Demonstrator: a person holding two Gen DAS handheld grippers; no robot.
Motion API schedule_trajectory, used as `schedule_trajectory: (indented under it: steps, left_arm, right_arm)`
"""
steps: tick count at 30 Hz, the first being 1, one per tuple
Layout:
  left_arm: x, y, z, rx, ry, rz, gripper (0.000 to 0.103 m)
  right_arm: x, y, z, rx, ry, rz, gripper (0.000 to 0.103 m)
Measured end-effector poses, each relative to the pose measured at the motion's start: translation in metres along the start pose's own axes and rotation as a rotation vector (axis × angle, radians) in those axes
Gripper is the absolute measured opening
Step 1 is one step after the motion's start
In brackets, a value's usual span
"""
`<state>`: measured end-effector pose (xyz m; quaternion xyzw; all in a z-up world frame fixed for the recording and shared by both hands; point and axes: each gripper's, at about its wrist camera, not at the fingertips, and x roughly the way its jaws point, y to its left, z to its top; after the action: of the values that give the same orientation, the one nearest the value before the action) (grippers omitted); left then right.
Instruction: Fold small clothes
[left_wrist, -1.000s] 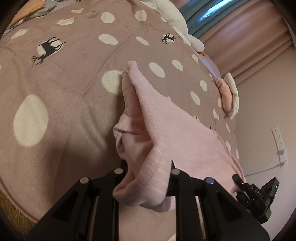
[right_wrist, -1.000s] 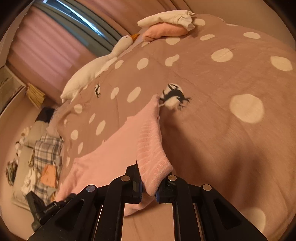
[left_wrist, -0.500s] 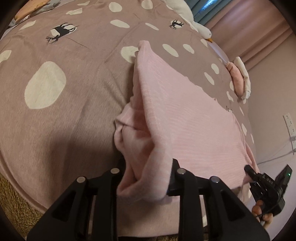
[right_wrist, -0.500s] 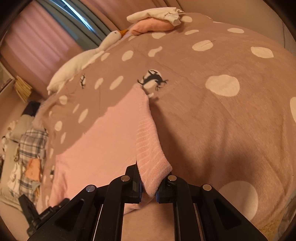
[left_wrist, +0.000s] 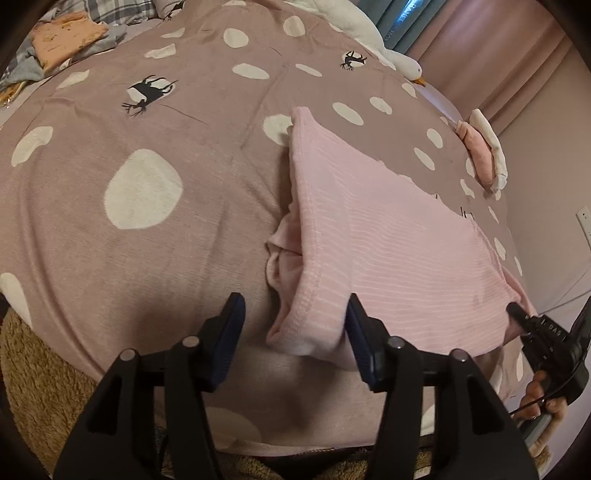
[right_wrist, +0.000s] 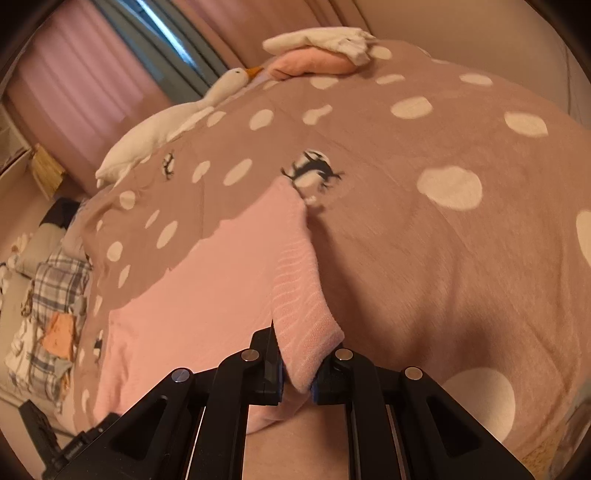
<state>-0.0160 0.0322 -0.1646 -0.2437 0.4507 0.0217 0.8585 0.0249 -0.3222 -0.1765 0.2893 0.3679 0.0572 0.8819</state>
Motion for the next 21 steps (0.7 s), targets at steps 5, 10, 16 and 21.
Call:
schedule_trajectory:
  steps: [5, 10, 16, 21]
  left_arm:
    - [-0.005, 0.005, 0.000, -0.008, -0.004, 0.005, 0.062]
    - [-0.011, 0.006, 0.001, -0.008, -0.014, 0.016, 0.064]
    - [-0.018, 0.012, 0.003, -0.028, -0.031, 0.027, 0.067]
    - [-0.026, 0.023, 0.008, -0.063, -0.064, 0.054, 0.068]
  right_arm:
    - [-0.009, 0.034, 0.011, -0.096, -0.048, 0.055, 0.011]
    - [-0.016, 0.090, 0.010, -0.280, -0.095, 0.124, 0.011]
    - [-0.001, 0.141, -0.011, -0.433, -0.037, 0.223, 0.011]
    - [0.022, 0.166, -0.043, -0.527, 0.073, 0.281, 0.011]
